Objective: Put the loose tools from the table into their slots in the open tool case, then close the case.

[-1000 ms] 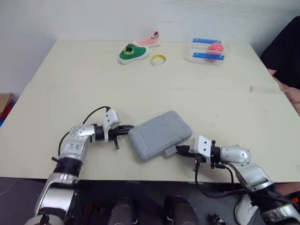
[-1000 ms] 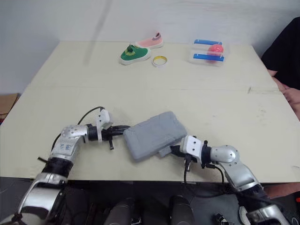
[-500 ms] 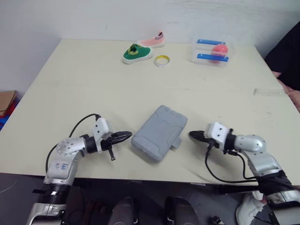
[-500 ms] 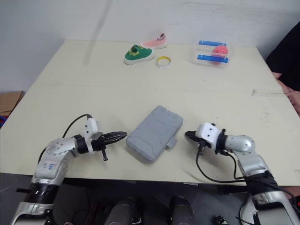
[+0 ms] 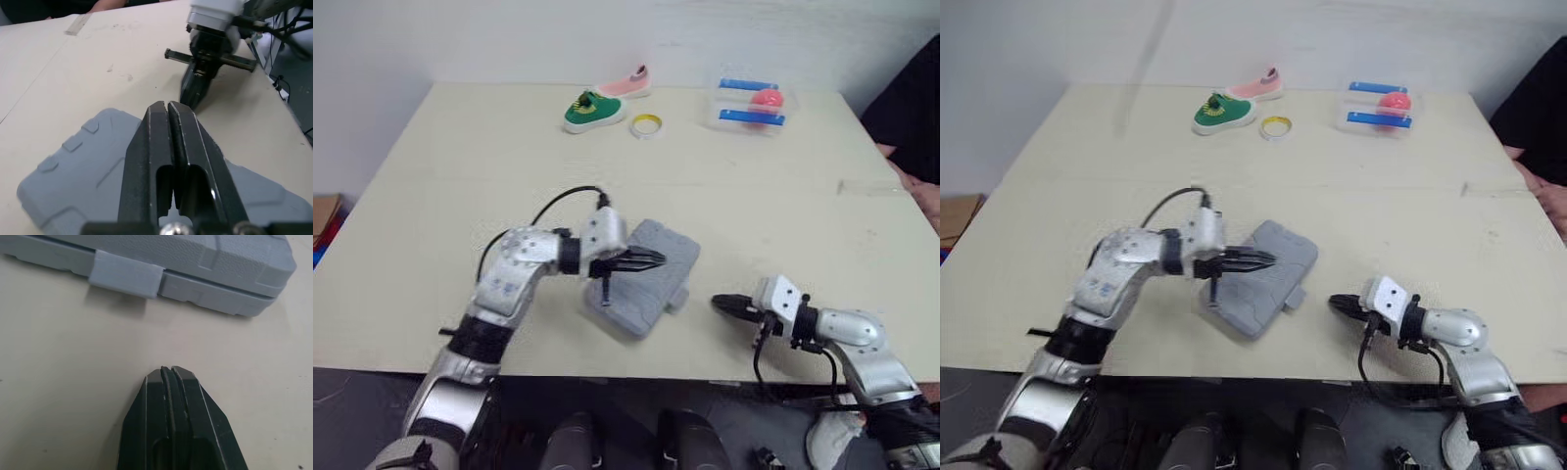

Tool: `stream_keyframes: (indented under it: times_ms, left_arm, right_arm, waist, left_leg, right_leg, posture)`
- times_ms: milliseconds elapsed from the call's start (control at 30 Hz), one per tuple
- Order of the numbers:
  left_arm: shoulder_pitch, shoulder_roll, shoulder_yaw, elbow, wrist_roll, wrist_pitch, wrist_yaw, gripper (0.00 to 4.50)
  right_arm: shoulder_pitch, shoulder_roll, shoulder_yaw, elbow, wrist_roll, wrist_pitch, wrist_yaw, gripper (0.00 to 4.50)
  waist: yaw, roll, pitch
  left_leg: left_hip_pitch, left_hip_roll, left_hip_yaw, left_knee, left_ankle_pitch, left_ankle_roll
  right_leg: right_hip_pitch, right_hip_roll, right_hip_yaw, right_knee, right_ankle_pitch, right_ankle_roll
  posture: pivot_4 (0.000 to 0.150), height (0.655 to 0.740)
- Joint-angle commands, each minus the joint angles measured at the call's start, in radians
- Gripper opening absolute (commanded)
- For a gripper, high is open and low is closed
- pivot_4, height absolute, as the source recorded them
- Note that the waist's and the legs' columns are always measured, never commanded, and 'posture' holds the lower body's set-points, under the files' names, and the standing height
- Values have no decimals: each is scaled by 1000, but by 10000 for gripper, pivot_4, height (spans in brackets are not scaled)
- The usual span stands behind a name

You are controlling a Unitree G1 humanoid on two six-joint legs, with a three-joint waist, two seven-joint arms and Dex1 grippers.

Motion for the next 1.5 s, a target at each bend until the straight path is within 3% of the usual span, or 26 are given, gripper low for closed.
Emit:
stream_keyframes:
  times_ms: [33, 233, 500, 1500]
  left_arm:
    - [-37, -45, -44, 114, 77, -43, 36, 413]
    - [26, -48, -125, 217, 191, -20, 65, 413]
    - [88, -64, -99, 170, 177, 65, 115, 413]
    - [104, -52, -104, 190, 184, 103, 81, 413]
  right_arm:
    - [8, 27, 14, -66, -10, 15, -17, 0]
    - [-3, 60, 31, -137, -33, 66, -55, 0]
    - [-28, 81, 73, -147, -73, 76, -55, 0]
    - [-176, 224, 175, -53, -105, 169, -40, 0]
  waist:
    - [-2, 0, 0]
    - [3, 0, 0]
    - [3, 2, -1]
    - [-12, 5, -12]
  left_leg:
    - [0, 0, 0, 0, 0, 0]
    - [1, 2, -1, 0, 0, 0]
    - [1, 2, -2, 0, -1, 0]
    - [4, 5, -2, 0, -1, -2]
  right_leg:
    - [0, 0, 0, 0, 0, 0]
    - [0, -2, 0, 0, 0, 0]
    - [2, -4, 4, 0, 0, -1]
    - [2, -2, 3, 1, -1, -2]
  posture:
    - [1500, 7400]
    - [1500, 7400]
    - [1500, 7400]
    - [1500, 7400]
